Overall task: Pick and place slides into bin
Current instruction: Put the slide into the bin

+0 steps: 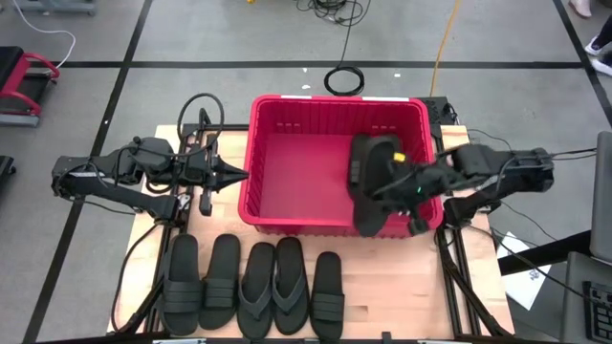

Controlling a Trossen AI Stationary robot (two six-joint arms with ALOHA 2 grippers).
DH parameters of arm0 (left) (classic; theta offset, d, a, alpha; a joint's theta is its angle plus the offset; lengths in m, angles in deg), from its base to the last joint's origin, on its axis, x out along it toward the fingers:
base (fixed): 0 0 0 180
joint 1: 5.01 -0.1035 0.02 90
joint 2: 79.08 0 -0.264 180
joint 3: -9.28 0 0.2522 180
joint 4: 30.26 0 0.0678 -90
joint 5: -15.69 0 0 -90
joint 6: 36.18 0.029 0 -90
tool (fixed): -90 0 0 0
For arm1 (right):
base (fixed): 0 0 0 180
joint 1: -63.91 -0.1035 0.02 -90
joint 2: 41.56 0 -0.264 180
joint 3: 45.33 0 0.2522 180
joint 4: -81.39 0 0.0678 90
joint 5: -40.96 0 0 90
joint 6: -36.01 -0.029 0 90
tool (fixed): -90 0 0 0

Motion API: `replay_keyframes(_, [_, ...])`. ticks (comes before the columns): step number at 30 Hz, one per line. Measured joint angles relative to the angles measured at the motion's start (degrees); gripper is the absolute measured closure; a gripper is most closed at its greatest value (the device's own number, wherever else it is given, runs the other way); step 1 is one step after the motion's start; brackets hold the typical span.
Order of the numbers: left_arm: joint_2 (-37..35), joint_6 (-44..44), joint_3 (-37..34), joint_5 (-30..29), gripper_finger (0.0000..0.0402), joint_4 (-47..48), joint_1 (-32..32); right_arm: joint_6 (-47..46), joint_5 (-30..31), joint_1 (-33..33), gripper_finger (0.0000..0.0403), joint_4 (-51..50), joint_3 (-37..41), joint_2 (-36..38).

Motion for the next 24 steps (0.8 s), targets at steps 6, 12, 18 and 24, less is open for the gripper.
replay_keyframes(6, [0.10, -0.94, 0.00, -5.51, 0.0376, -0.29, -0.02, 11.57, 0.60, 11.62, 0.0396, 0.30, 0.00, 5.53])
replay_keyframes(12, [0.13, -1.28, 0.00, -10.59, 0.0376, -3.16, -0.02, 22.12, -14.07, 25.85, 0.0396, 12.91, 2.61, 10.82])
replay_keyframes(18, [0.13, -1.28, 0.00, -14.30, 0.0376, -5.40, -0.02, 28.41, -33.27, 40.24, 0.0396, 15.70, 7.67, 9.94])
replay_keyframes(24, [0.55, -2.04, 0.00, -17.67, 0.0376, -6.23, -0.02, 31.95, -50.99, 49.82, 0.0396, 20.21, 12.74, 3.36])
